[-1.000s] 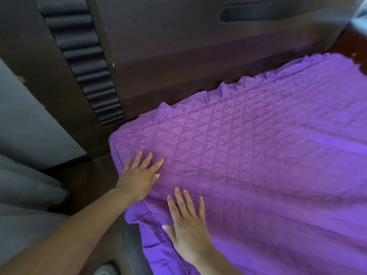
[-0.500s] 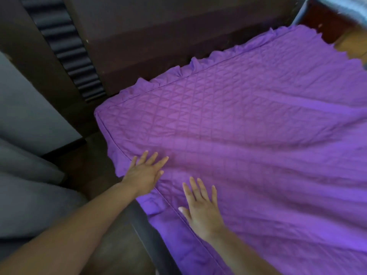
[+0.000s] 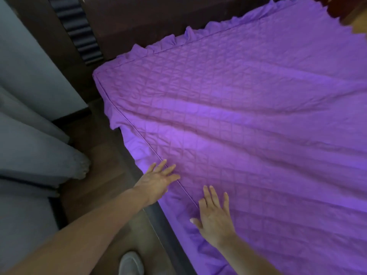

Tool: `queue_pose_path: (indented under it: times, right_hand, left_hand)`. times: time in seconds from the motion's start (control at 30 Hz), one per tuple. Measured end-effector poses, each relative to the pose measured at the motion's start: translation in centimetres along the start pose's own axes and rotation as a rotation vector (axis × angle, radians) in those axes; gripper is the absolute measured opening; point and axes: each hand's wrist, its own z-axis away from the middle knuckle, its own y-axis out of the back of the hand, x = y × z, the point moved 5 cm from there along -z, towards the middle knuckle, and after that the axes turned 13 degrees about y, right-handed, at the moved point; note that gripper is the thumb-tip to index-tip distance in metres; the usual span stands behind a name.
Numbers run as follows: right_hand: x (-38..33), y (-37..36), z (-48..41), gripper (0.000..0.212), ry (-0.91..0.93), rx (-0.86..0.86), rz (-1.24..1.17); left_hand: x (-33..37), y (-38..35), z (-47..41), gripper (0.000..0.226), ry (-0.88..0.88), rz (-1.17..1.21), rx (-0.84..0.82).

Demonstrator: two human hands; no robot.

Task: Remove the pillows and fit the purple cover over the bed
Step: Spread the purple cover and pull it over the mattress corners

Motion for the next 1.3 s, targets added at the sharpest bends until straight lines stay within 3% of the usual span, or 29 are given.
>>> queue_pose_path:
  times: [0.2, 0.33, 0.43, 0.53, 0.63, 0.7, 0.93, 1.0, 1.07, 1.1, 1.17, 1.3]
  right_hand:
    - [-0.1, -1.9, 3.7, 0.047, 0.019, 0.012, -0.010]
    - [-0.5, -2.8, 4.2, 0.012, 0.015, 0.097, 0.051]
    - [-0.8, -2.3, 3.9, 0.030, 0.024, 0.173, 0.061]
    - [-0.8, -1.9, 3.9, 0.010, 0.046, 0.232, -0.015]
    - [-3.5, -1.7, 6.0, 0.021, 0.167, 0.235, -0.150]
    - [-5.7, -2.0, 7.7, 0.028, 0.184, 0.222, -0.203]
    - [-5.1, -1.9, 7.6, 0.030, 0.139, 0.194, -0.293]
    - [-3.2, -1.4, 7.7, 0.025, 0.071, 0.240, -0.313]
    - [-0.1, -1.5, 8.4, 0.042, -0.089, 0.124, -0.273]
    - [1.3, -2.5, 9.4, 0.048, -0.144, 0.021, -0.269]
    - [2.2, -4.4, 12.0, 0.054, -0.093, -0.137, -0.235]
    - [1.4, -5.1, 16.6, 0.050, -0.069, -0.207, -0.204]
  left_hand:
    - [4.0, -3.9, 0.7, 0.054, 0.128, -0.055, 0.047]
    - [5.1, -4.3, 1.2, 0.047, 0.203, -0.086, 0.120]
    - [6.8, -3.3, 1.3, 0.034, 0.112, -0.142, 0.312]
    - [7.0, -2.8, 1.6, 0.029, 0.023, -0.191, 0.419]
    - [5.5, -4.0, 3.8, 0.010, -0.087, -0.238, 0.502]
    - [4.3, -5.7, 5.7, 0.016, -0.114, -0.210, 0.460]
    - [5.4, -4.8, 5.0, 0.031, 0.147, 0.050, 0.186]
    - [6.9, -3.7, 4.7, 0.045, 0.209, 0.061, 0.244]
    - [9.0, -4.2, 5.1, 0.058, 0.153, 0.083, 0.258]
    - [10.1, -5.4, 5.3, 0.060, 0.124, 0.070, 0.173]
    - [11.2, -8.1, 5.9, 0.056, 0.137, -0.006, -0.012]
    - [13.0, -8.0, 7.1, 0.053, 0.205, 0.034, -0.045]
